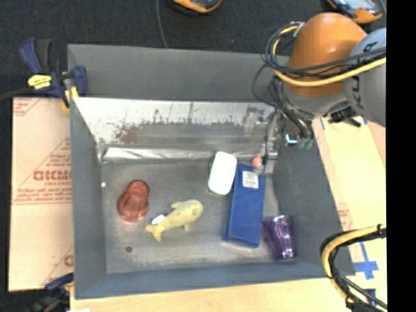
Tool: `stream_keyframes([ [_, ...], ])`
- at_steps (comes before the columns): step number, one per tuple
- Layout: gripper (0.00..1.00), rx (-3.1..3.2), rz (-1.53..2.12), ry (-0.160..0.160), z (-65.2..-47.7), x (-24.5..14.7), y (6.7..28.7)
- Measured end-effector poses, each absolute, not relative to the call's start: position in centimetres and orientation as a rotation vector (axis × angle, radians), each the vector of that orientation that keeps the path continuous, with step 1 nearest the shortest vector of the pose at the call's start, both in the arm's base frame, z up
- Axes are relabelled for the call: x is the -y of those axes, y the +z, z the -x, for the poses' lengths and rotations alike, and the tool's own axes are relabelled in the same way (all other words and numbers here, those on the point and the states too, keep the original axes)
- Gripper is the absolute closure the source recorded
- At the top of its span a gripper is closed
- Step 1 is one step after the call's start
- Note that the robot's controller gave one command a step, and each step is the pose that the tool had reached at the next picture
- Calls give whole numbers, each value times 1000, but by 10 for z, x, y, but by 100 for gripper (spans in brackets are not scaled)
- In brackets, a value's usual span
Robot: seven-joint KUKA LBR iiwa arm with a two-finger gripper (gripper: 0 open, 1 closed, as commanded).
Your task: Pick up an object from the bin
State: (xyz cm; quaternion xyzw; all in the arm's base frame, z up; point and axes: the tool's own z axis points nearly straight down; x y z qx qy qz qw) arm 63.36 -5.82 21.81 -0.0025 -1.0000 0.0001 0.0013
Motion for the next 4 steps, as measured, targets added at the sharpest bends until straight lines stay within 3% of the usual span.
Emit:
stream_keyframes([
  [1,0,3146,6,2,-635,58,222],
  [2,0,3150,-98,3,-637,21,149],
  [3,0,3156,-84,5,-596,-13,113],
  [4,100,3154,-59,2,-622,-68,78],
])
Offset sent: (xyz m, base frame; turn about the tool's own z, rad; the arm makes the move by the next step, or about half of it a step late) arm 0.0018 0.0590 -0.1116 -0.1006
